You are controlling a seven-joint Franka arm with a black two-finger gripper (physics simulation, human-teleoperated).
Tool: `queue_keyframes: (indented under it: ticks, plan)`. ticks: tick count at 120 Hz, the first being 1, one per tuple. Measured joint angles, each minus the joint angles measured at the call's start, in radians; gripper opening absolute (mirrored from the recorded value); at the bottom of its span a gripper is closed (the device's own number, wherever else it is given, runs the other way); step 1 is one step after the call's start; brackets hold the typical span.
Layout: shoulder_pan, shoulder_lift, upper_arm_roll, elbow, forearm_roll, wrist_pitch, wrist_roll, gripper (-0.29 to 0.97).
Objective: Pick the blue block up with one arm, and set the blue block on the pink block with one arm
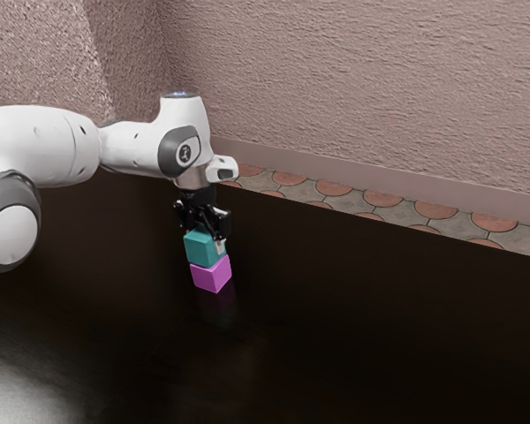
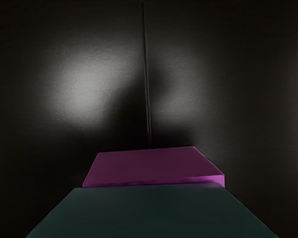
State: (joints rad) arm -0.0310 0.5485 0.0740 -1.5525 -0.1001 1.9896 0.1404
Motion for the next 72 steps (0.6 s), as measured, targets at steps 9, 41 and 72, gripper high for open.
queue_keyframes:
  ticks: [9,41,72]
  plan:
    - [-0.001,-0.001,-0.002,0.0,0.0,0.003,0.0,0.4]
    - [-0.003,-0.017,-0.011,-0.016,0.0,0.017,0.0,0.39]
    - [-0.003,-0.028,-0.01,-0.028,0.003,0.031,0.004,0.39]
